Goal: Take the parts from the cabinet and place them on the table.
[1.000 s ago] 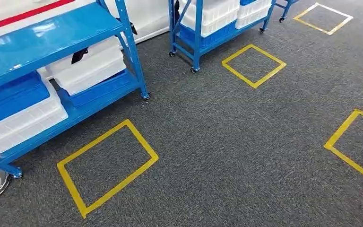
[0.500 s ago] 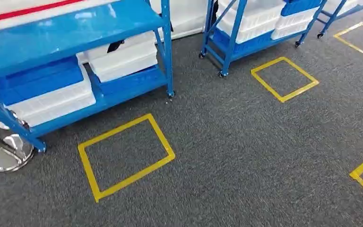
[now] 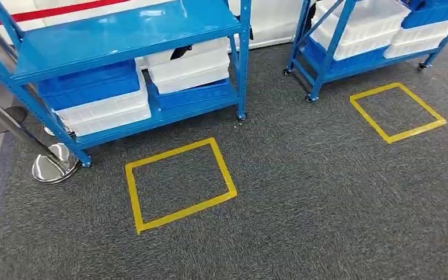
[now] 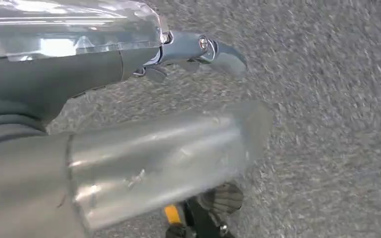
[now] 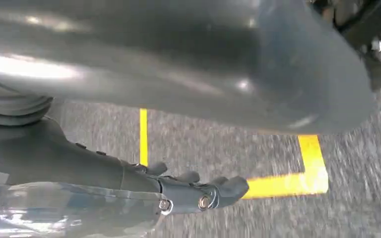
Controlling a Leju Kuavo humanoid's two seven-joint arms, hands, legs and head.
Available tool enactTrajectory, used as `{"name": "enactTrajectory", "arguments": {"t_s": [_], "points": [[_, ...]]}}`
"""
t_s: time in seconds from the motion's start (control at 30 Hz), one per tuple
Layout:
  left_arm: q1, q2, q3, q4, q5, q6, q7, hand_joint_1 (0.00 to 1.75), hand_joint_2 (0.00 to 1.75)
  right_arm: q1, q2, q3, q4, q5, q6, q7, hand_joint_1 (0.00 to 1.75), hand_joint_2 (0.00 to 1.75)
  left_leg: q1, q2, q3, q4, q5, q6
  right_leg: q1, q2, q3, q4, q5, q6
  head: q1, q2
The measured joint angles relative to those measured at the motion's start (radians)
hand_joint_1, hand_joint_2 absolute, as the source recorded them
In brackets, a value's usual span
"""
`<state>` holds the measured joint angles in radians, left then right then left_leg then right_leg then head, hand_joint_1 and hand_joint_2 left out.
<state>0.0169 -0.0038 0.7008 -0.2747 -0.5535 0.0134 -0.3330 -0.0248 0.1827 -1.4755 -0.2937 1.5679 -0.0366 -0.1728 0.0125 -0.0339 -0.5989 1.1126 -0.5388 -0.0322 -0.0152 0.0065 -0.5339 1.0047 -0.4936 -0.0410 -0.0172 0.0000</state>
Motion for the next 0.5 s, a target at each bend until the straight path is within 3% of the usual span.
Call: {"name": "enactTrajectory", "arguments": {"t_s": [0.03, 0.1, 0.13, 0.17, 0.2, 0.23, 0.27, 0.4, 0.43, 0.47, 0.5], "points": [[-0.004, 0.0, 0.0, 0.0, -0.004, 0.0, -0.001, 0.0, 0.0, 0.002, 0.0, 0.0, 0.0, 0.0, 0.0, 0.0, 0.0, 0.0, 0.001, 0.016, -0.043, 0.089, -0.043, -0.004, 0.003, -0.016, 0.0, 0.0, -0.001, -0.002, -0.001, 0.0], [-0.007, 0.0, 0.0, 0.0, -0.03, 0.0, -0.008, 0.0, 0.0, 0.001, 0.0, 0.0, 0.0, 0.0, 0.0, -0.007, 0.0, 0.0, 0.002, 0.026, -0.1, 0.204, -0.077, -0.008, 0.005, -0.045, 0.0, 0.001, -0.004, -0.004, 0.0, 0.0], [-0.004, 0.0, -0.001, 0.0, -0.046, 0.001, -0.012, 0.0, 0.0, 0.0, 0.0, 0.0, 0.0, 0.0, 0.0, -0.01, 0.0, 0.0, 0.002, 0.028, -0.094, 0.194, -0.059, -0.008, 0.006, -0.057, 0.001, 0.001, -0.005, -0.003, 0.0, 0.0], [-0.004, 0.0, -0.001, 0.0, -0.061, 0.002, -0.015, 0.0, 0.0, -0.002, 0.0, 0.0, 0.0, 0.0, 0.002, -0.015, 0.0, 0.0, 0.002, 0.031, -0.066, 0.139, -0.02, -0.007, 0.006, -0.069, 0.004, 0.001, -0.008, -0.002, -0.001, 0.0], [-0.006, 0.001, -0.002, 0.0, -0.077, 0.004, -0.017, 0.0, 0.0, -0.006, 0.0, 0.0, 0.0, -0.001, 0.003, -0.02, 0.0, 0.0, 0.002, 0.038, -0.019, 0.048, 0.027, -0.004, 0.006, -0.081, 0.009, 0.001, -0.01, 0.001, -0.002, 0.0], [-0.008, 0.001, -0.004, 0.0, -0.09, 0.004, -0.017, 0.0, 0.0, -0.007, 0.0, 0.0, 0.001, -0.002, 0.005, -0.024, 0.0, 0.0, 0.0, 0.064, 0.031, -0.044, 0.066, 0.001, 0.006, -0.092, 0.014, 0.001, -0.013, 0.003, -0.001, 0.0], [-0.009, 0.001, -0.004, 0.0, -0.092, 0.004, -0.016, 0.0, 0.0, -0.008, 0.001, 0.0, 0.001, -0.002, 0.006, -0.026, 0.0, 0.0, -0.001, 0.076, 0.043, -0.064, 0.073, 0.004, 0.007, -0.094, 0.016, 0.001, -0.014, 0.004, -0.002, 0.0], [-0.009, 0.001, -0.004, 0.0, -0.094, 0.004, -0.016, 0.0, 0.0, -0.008, 0.001, 0.0, 0.001, -0.003, 0.006, -0.027, 0.0, 0.0, -0.001, 0.083, 0.048, -0.073, 0.076, 0.005, 0.007, -0.095, 0.016, 0.001, -0.014, 0.005, -0.002, 0.0], [-0.013, 0.001, -0.005, 0.0, -0.102, 0.004, -0.012, 0.0, 0.0, -0.009, 0.001, 0.0, 0.002, -0.004, 0.008, -0.031, 0.0, 0.0, -0.007, 0.123, 0.062, -0.109, 0.066, 0.011, 0.012, -0.102, 0.019, 0.002, -0.017, 0.009, -0.002, 0.0], [-0.017, 0.001, -0.006, 0.0, -0.108, 0.005, -0.008, 0.0, 0.0, -0.011, 0.002, 0.0, 0.003, -0.005, 0.009, -0.033, 0.0, 0.0, -0.013, 0.119, 0.062, -0.111, 0.067, 0.013, 0.015, -0.106, 0.018, 0.005, -0.021, 0.013, -0.002, 0.0], [-0.016, -0.002, -0.012, 0.003, -0.12, 0.009, 0.004, 0.0, 0.0, -0.028, 0.002, 0.0, 0.006, -0.006, 0.011, -0.039, 0.0, 0.0, -0.014, 0.078, 0.053, -0.111, 0.072, 0.028, 0.014, -0.137, 0.028, 0.0, -0.022, 0.027, 0.002, 0.0]]}}
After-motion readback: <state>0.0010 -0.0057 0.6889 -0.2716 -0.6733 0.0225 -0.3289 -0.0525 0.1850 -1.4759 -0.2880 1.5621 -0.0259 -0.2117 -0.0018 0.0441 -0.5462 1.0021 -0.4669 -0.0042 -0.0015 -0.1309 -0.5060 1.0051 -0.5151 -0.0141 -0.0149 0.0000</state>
